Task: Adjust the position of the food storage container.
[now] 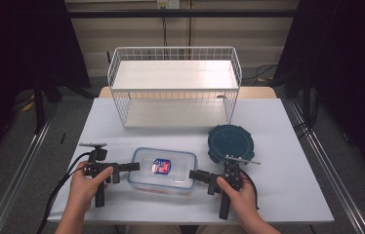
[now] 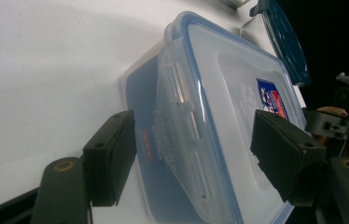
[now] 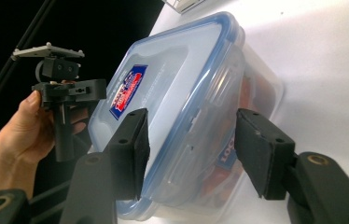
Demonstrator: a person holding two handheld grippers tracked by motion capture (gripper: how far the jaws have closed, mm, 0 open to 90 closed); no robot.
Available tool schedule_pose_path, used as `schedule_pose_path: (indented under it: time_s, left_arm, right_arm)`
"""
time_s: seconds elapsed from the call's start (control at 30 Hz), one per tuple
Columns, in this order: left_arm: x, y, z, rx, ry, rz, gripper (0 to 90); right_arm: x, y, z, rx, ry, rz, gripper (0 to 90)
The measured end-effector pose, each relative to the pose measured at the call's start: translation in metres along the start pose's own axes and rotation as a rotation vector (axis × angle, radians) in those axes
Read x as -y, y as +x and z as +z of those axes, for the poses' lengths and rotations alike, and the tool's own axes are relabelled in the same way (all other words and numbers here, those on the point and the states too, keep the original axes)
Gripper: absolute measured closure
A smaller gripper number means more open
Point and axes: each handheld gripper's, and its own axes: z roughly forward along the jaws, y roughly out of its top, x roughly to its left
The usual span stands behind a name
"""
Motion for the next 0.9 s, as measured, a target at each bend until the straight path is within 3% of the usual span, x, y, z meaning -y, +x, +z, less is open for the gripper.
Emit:
schedule_pose_path:
  time_s: [0.17, 0.2, 0.23, 0.27, 0.33, 0.47, 0.53, 0.67, 0.8, 0.9]
  left_arm:
    - [0.0012, 0.0009, 0.0031, 0.026, 0.010, -0.014, 31.0]
    - [0.0020, -0.0004, 0.0048, 0.040, 0.005, -0.041, 31.0]
    - [0.0019, 0.0011, 0.0049, 0.037, 0.010, -0.016, 31.2]
    - [0.0029, -0.0008, 0.0064, 0.049, 0.004, -0.048, 31.7]
    - [0.0029, -0.0006, 0.0064, 0.051, 0.009, -0.044, 32.3]
    - [0.0029, 0.0000, 0.0052, 0.038, 0.003, -0.043, 33.9]
    - [0.0038, -0.0009, 0.0049, 0.036, -0.004, -0.064, 34.7]
    - [0.0052, -0.0022, 0.0048, 0.031, -0.021, -0.097, 35.5]
    - [0.0053, -0.0028, 0.0037, 0.025, -0.023, -0.113, 36.8]
    - [0.0051, -0.0032, 0.0009, 0.024, -0.043, -0.131, 42.6]
  right_arm:
    - [0.0006, -0.0006, 0.0012, 0.001, -0.006, 0.019, 45.8]
    - [0.0006, -0.0006, 0.0012, 0.001, -0.006, 0.019, 45.8]
    - [0.0007, -0.0015, 0.0015, -0.006, -0.013, 0.042, 46.8]
    - [0.0007, -0.0018, 0.0014, -0.010, -0.013, 0.049, 47.0]
    - [0.0010, -0.0027, 0.0016, -0.010, -0.017, 0.050, 47.2]
    - [0.0025, -0.0035, 0.0021, -0.014, -0.028, 0.081, 48.1]
    - [0.0032, -0.0037, 0.0021, -0.012, -0.033, 0.093, 48.5]
    - [0.0069, -0.0045, 0.0034, -0.025, -0.062, 0.163, 49.8]
    - [0.0069, -0.0040, 0.0034, -0.013, -0.075, 0.187, 51.8]
    - [0.0076, -0.0040, 0.0036, -0.009, -0.093, 0.200, 52.7]
